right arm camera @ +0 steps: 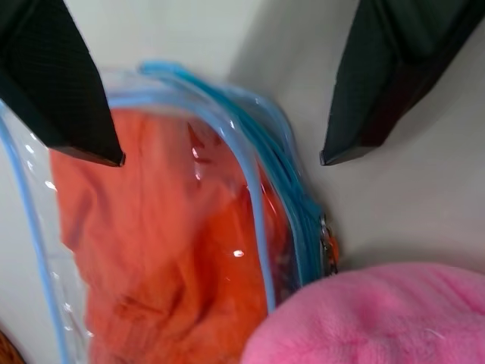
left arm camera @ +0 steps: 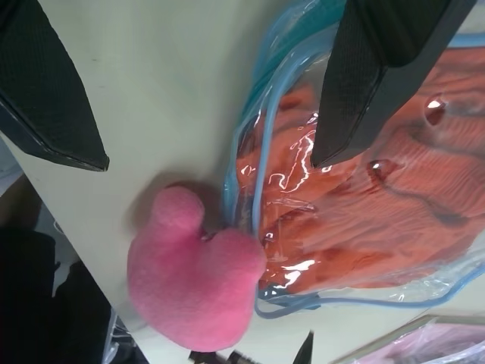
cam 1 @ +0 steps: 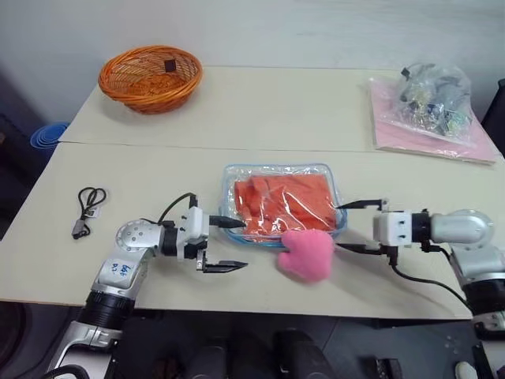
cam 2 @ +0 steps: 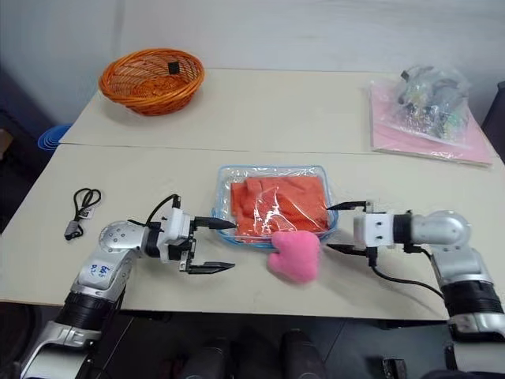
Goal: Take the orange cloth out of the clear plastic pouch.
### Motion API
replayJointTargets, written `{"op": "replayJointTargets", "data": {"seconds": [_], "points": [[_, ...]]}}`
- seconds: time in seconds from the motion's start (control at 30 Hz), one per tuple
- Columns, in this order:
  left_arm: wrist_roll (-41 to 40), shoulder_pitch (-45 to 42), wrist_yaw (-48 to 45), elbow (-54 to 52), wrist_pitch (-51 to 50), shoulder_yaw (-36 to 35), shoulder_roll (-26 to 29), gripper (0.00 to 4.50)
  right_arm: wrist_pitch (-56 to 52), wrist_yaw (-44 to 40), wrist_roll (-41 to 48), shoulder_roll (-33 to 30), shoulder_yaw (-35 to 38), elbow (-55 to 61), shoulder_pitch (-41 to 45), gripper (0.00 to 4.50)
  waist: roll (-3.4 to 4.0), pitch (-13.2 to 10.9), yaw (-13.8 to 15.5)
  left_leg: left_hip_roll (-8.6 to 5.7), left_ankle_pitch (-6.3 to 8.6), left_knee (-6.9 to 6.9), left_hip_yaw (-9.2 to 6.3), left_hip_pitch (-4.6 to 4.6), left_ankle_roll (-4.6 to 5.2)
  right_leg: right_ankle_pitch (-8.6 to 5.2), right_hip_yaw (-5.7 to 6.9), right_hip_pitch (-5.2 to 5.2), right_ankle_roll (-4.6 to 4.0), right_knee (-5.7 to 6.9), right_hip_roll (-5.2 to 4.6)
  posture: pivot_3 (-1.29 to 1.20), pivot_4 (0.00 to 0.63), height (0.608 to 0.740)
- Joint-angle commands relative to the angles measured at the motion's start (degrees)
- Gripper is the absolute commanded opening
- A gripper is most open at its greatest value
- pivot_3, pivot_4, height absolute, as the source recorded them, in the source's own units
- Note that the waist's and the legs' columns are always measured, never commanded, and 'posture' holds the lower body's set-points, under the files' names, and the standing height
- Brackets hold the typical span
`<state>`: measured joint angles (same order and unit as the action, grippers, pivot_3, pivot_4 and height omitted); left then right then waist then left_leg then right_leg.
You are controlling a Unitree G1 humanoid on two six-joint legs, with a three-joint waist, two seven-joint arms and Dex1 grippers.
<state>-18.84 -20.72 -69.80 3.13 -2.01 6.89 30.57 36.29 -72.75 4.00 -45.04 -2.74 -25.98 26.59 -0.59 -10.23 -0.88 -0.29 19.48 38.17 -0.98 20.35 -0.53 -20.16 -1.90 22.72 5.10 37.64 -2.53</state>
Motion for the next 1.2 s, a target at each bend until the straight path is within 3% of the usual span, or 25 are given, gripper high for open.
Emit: {"op": "replayJointTargets", "data": {"seconds": [0.03,0.3,0.57,0.77,0.93,1.2], "points": [[-1.3,-0.7,-0.2,-3.2,-1.3,0.2,0.1,4.5,3.8,1.3,0.2,0.2,-0.1,-3.3,2.7,2.97,0.0,0.0,0.0,0.0,0.0,0.02,0.0,0.0,0.0,0.0,0.0,0.0,0.0,0.0,-0.01,0.0,0.15,0.74],[1.8,-7.8,0.5,-1.5,-1.7,7.8,-7.9,4.5,-0.1,1.9,1.0,0.3,-1.0,-4.6,3.5,0.12,0.0,0.0,0.6,-0.01,0.0,0.11,0.0,0.01,0.0,0.0,0.01,-0.02,0.0,0.05,0.0,0.0,0.15,0.74],[10.9,-16.9,4.4,9.6,2.5,16.5,-18.5,4.5,-4.9,3.9,0.5,1.2,-1.6,-0.6,2.1,0.03,0.0,0.0,0.7,-0.01,-0.01,0.23,0.02,0.03,-0.01,0.0,-0.01,-0.02,0.0,0.12,0.06,0.0,0.15,0.74],[17.9,-20.3,8.3,17.6,7.6,20.0,-22.8,4.5,-8.2,4.8,0.7,1.8,-2.0,3.0,0.8,0.03,0.01,0.0,0.6,0.0,-0.01,0.24,0.03,0.01,-0.02,0.0,-0.04,-0.01,0.0,0.14,0.09,0.0,0.15,0.74],[23.3,-21.6,11.3,21.2,12.8,21.7,-22.9,3.25,-10.4,5.6,0.8,2.0,-1.9,5.3,-0.4,0.0,0.0,0.0,0.8,0.0,-0.01,0.27,0.03,0.02,-0.02,0.0,-0.04,-0.01,0.0,0.15,0.07,0.0,0.15,0.74],[20.7,-19.1,8.9,16.8,12.2,19.5,-19.8,0.93,-12.2,6.6,1.3,1.6,-0.9,6.3,-1.4,0.0,0.01,0.0,0.7,-0.01,-0.01,0.28,0.02,0.02,-0.02,0.0,-0.04,-0.02,0.0,0.15,0.06,0.0,0.15,0.74]]}}
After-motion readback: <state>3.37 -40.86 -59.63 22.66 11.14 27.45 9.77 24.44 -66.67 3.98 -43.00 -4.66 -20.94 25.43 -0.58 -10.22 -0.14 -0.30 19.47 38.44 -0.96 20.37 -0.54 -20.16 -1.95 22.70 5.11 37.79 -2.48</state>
